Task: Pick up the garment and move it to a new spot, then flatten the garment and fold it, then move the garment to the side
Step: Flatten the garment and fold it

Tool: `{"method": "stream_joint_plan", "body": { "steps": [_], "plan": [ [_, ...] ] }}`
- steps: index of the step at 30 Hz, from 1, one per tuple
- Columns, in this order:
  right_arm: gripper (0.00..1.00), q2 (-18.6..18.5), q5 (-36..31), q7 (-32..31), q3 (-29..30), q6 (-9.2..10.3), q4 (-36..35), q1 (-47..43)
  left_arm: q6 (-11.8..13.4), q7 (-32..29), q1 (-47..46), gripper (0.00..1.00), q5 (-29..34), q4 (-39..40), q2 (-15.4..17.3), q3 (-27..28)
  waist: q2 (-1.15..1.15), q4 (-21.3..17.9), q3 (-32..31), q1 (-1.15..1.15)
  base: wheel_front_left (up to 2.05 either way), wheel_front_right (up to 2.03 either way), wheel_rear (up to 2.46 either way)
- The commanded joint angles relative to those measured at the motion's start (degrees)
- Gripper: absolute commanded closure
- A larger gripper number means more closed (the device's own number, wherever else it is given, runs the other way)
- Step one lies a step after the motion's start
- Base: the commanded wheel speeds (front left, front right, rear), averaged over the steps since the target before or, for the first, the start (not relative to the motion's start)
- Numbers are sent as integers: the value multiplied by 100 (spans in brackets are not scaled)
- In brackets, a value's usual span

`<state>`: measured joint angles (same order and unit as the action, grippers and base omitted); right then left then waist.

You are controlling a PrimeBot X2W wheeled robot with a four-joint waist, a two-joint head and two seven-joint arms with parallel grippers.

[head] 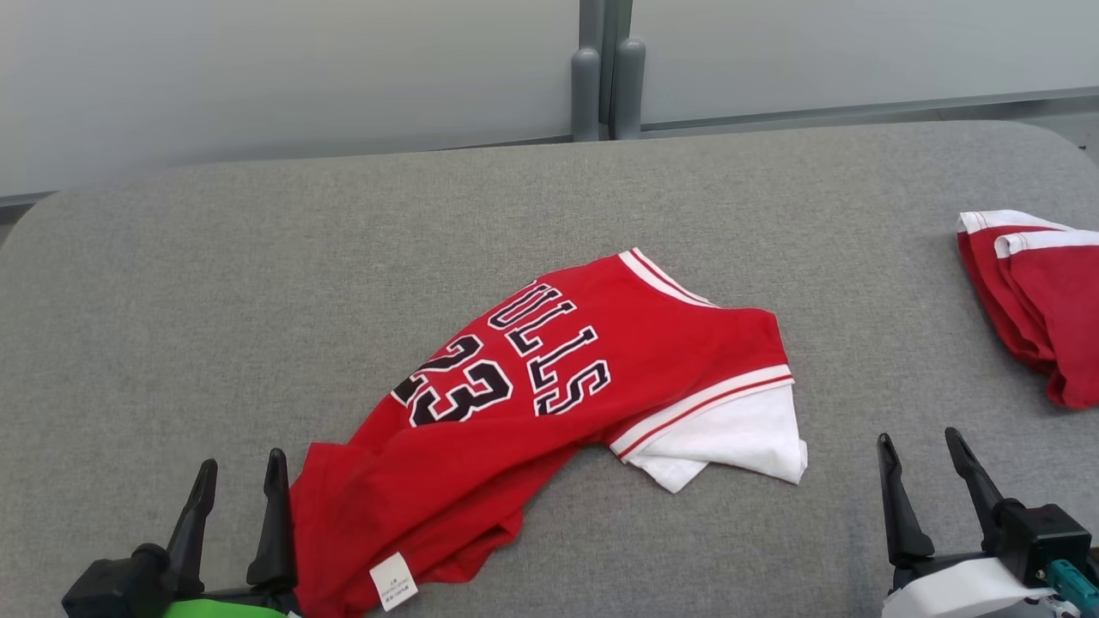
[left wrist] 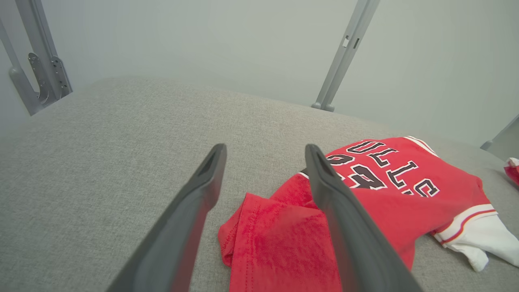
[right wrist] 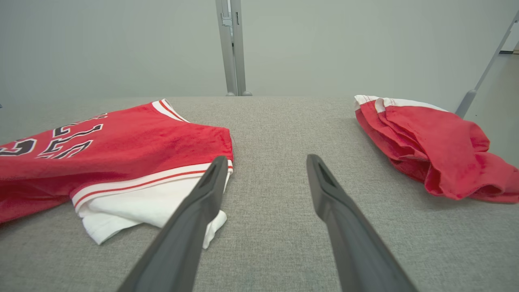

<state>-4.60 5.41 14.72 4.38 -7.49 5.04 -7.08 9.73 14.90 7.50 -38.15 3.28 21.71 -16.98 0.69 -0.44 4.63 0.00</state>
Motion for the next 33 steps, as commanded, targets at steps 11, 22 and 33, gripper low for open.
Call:
{"method": "stream_joint_plan", "body": {
  "steps": [11,22,33],
  "plan": [
    [0,-124,25,52,-20,0,28,-116,-577,29,545,0,1076,-188,-617,707,-69,-126,-477,0,0,0,0],
    [0,-89,-245,50,14,0,226,295,-1280,30,231,0,1861,-922,-703,1131,-69,-221,-494,0,0,0,0],
    [0,58,-333,51,-231,0,506,409,-1608,30,313,0,2089,-1362,-1009,1662,-69,-162,-474,0,0,0,0]
  ]
}}
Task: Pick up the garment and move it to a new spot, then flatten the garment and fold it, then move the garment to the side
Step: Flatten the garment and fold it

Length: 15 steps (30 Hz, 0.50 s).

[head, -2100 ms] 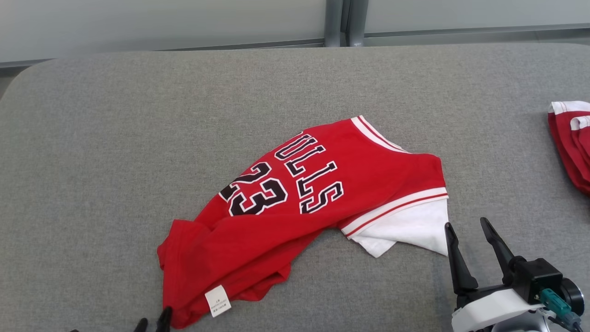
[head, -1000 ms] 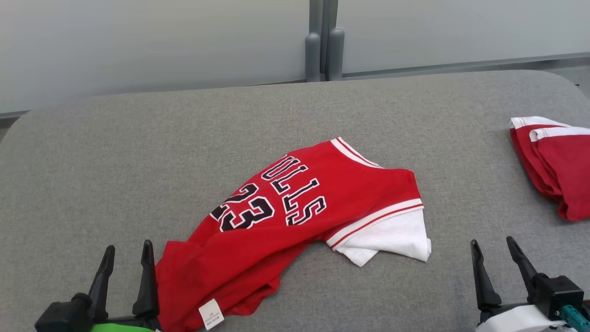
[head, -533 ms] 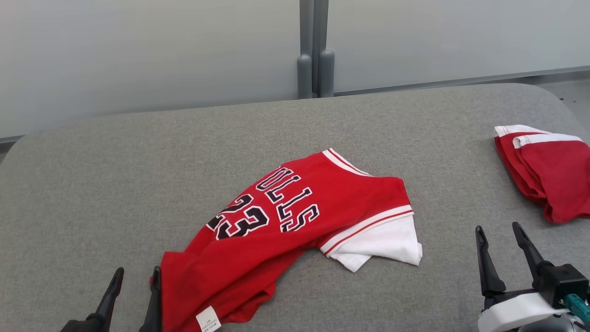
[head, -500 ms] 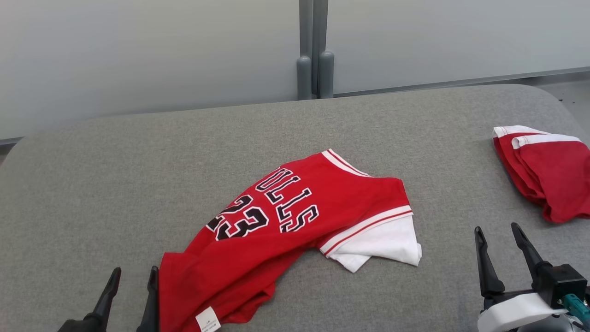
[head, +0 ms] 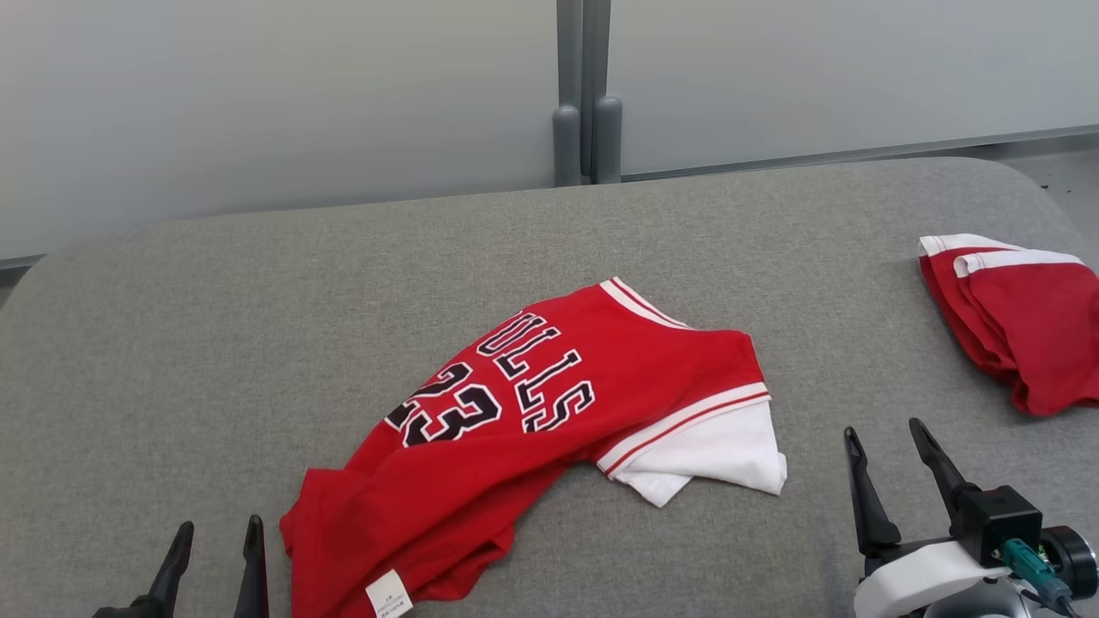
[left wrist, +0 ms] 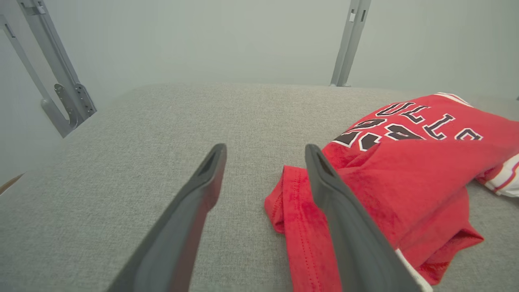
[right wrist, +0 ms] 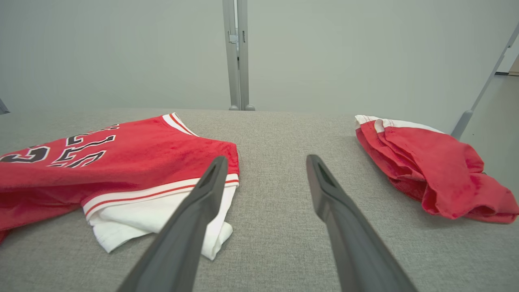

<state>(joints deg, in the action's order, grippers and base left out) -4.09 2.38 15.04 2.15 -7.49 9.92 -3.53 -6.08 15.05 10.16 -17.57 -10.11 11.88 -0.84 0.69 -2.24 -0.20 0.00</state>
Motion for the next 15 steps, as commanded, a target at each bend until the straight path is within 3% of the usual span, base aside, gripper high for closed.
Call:
{"method": "stream_joint_plan", "body": {
  "steps": [1,15],
  "plan": [
    [0,15,-30,19,-6,0,23,46,-42,16,66,0,55,-28,-63,53,-69,36,11,0,0,0,0],
    [0,36,-76,19,114,0,-27,-63,-135,16,139,0,219,31,-325,146,-69,233,24,0,0,0,0]
  ]
}}
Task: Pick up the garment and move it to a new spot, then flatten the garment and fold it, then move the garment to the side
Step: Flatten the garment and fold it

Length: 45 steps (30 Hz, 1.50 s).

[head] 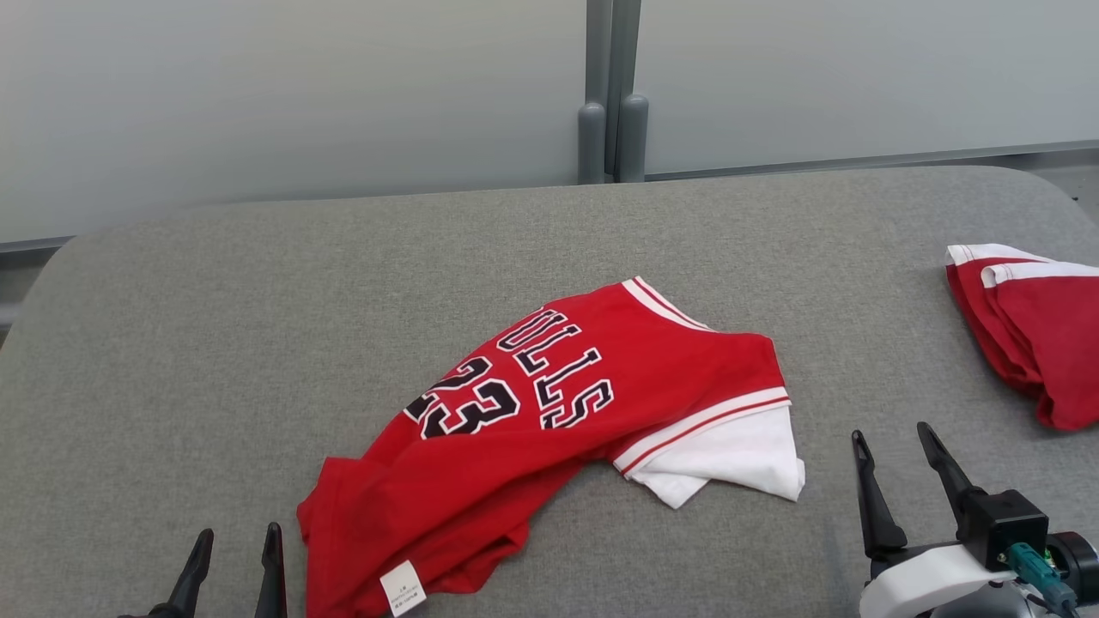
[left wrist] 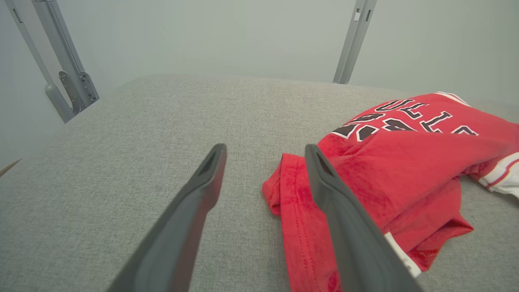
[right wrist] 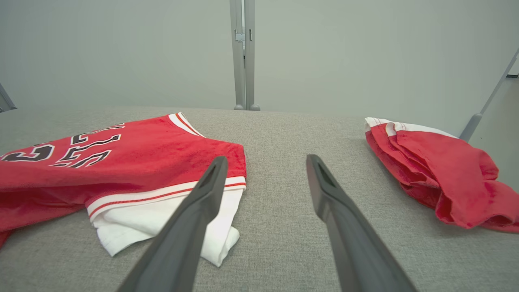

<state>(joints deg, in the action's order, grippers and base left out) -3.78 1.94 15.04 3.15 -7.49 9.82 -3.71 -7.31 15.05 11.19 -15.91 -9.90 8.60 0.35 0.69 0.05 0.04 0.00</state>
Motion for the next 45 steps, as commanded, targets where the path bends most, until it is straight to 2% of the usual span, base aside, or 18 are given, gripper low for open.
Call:
{"method": "stream_joint_plan", "body": {
  "steps": [1,6,10,13,16,21,28,34,41,45],
  "plan": [
    [0,7,-24,19,6,0,2,-48,-16,16,38,0,61,13,-1,31,-69,13,0,0,0,0,0],
    [0,-133,67,18,-281,0,270,-140,-21,16,177,0,-16,-25,-22,-115,-69,46,-12,0,0,0,0],
    [0,-352,204,19,-483,0,613,-186,-15,-227,310,0,-448,-203,227,-625,-69,70,-13,0,0,0,0],
    [0,-505,342,-11,-593,0,977,-118,-17,-869,486,0,-970,-7,420,-1034,-69,95,9,0,0,0,0],
    [0,-639,512,-260,-797,0,1193,142,-14,-1425,590,0,-1450,406,601,-1025,-69,122,94,0,0,0,0],
    [0,-890,1003,-1207,-1386,3,1389,617,31,-2529,762,0,-2001,1156,812,-1033,-69,168,291,0,0,0,0],
    [0,-1474,1524,-2830,-1879,3,853,1150,399,-3643,541,0,-2255,2220,1051,-1018,-69,302,545,0,0,0,0],
    [0,-1829,1931,-4001,-2292,2,190,1307,605,-4244,383,0,-2281,2583,1155,-1153,-69,318,712,0,0,0,0],
    [0,-1969,2072,-4508,-2365,2,-234,1282,722,-4502,313,0,-2273,2669,1138,-1268,-69,335,824,0,0,0,0],
    [0,-2039,2048,-4721,-2319,2,-435,1211,907,-4645,339,0,-2104,2631,1227,-1274,-69,310,872,0,0,0,0]
  ]
}}
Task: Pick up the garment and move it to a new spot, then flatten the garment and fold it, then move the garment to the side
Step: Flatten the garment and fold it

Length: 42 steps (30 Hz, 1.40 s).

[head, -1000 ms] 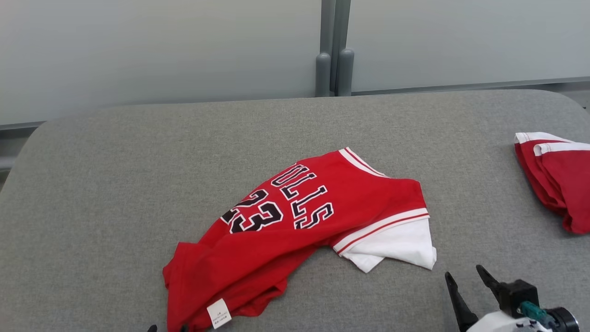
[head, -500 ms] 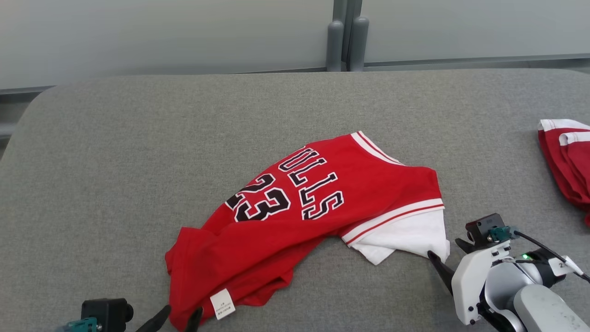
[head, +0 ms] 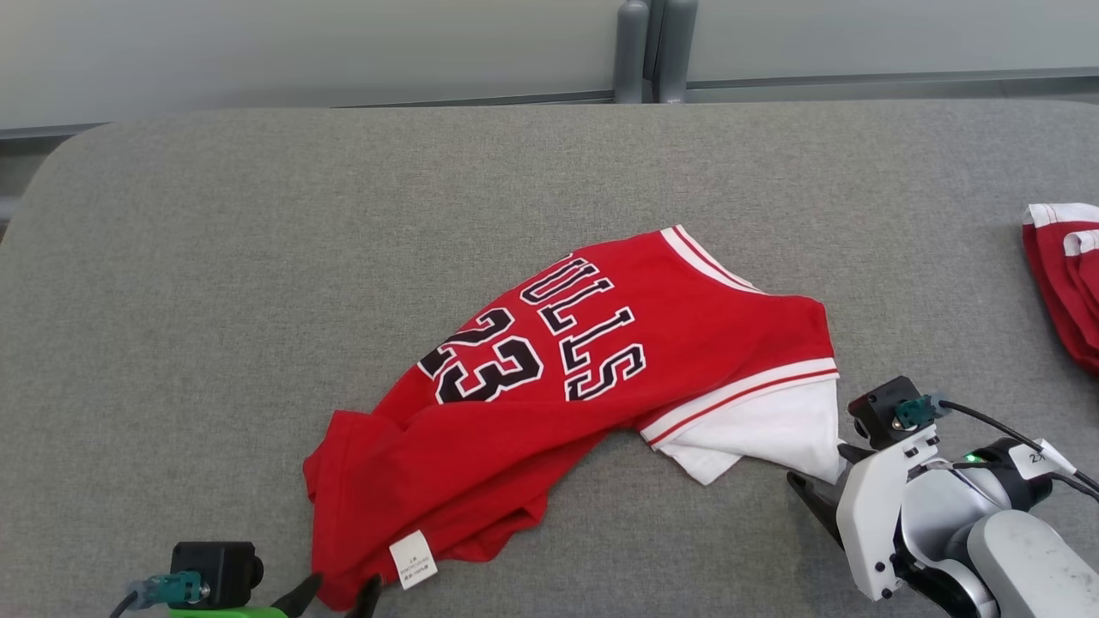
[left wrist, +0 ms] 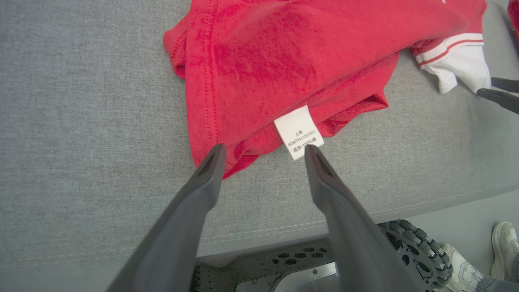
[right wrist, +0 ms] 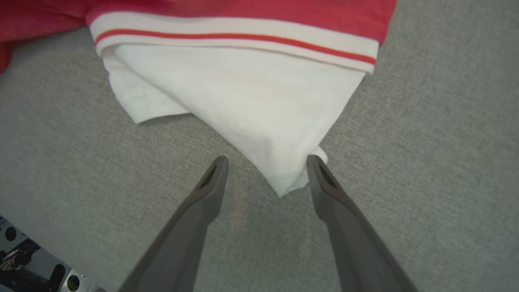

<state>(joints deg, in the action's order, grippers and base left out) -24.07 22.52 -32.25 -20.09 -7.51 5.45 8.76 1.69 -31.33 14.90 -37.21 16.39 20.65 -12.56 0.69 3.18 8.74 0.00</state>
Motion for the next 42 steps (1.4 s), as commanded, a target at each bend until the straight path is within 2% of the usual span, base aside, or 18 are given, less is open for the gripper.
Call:
{"method": "stream_joint_plan", "body": {
  "steps": [1,5,7,10,12,24,25,26,27,28,29,33,39,42],
  "plan": [
    [0,-20,-19,-18,13,4,-29,-49,41,-39,-6,0,23,-6,29,20,-69,-7,12,0,0,0,0],
    [0,-46,-51,-100,46,4,-143,-86,148,-144,75,0,-36,-107,48,58,-69,-10,69,0,0,0,0],
    [0,-35,-65,-132,50,4,-182,-99,153,-154,30,0,-146,-251,-45,59,-69,-10,96,0,0,0,0],
    [0,-4,-80,-90,27,4,-252,-39,176,-86,-128,0,23,-575,40,71,-69,-31,156,0,0,0,0],
    [0,11,-90,-104,18,4,-271,-20,169,-16,-220,0,-32,-733,-46,81,-69,-36,184,0,0,0,0],
    [0,26,-54,-108,-60,4,-239,-31,-63,172,-581,0,-180,-1375,-187,9,-69,-66,280,0,0,0,0],
    [0,22,-40,-118,-76,4,-239,-40,-67,204,-606,17,-190,-1411,-208,16,-69,-69,277,0,0,0,0],
    [12,2,-37,-86,-132,4,-269,-24,-98,233,-635,57,-187,-1441,-213,13,-69,-74,275,0,0,0,0],
    [58,9,-24,-7,-144,4,-287,22,-107,276,-663,72,-179,-1471,-216,25,-69,-84,272,0,0,0,0],
    [93,23,-4,29,-163,4,-270,53,-112,305,-681,98,-179,-1501,-219,32,-69,-99,262,0,0,0,0],
    [100,11,19,39,-213,4,-241,64,-127,313,-700,100,-179,-1507,-210,33,-69,-108,257,0,0,0,0],
    [100,-93,174,-37,-328,4,-207,152,-189,239,-790,100,-192,-1392,-97,18,-69,-135,265,0,0,0,0],
    [100,-257,411,-89,-175,3,-390,267,-215,30,-837,100,-310,-898,55,78,-69,-153,268,0,0,0,0],
    [100,-370,691,-185,23,3,-736,346,-257,-145,-879,100,-502,-360,171,191,-69,-167,269,0,0,0,0]
  ]
}}
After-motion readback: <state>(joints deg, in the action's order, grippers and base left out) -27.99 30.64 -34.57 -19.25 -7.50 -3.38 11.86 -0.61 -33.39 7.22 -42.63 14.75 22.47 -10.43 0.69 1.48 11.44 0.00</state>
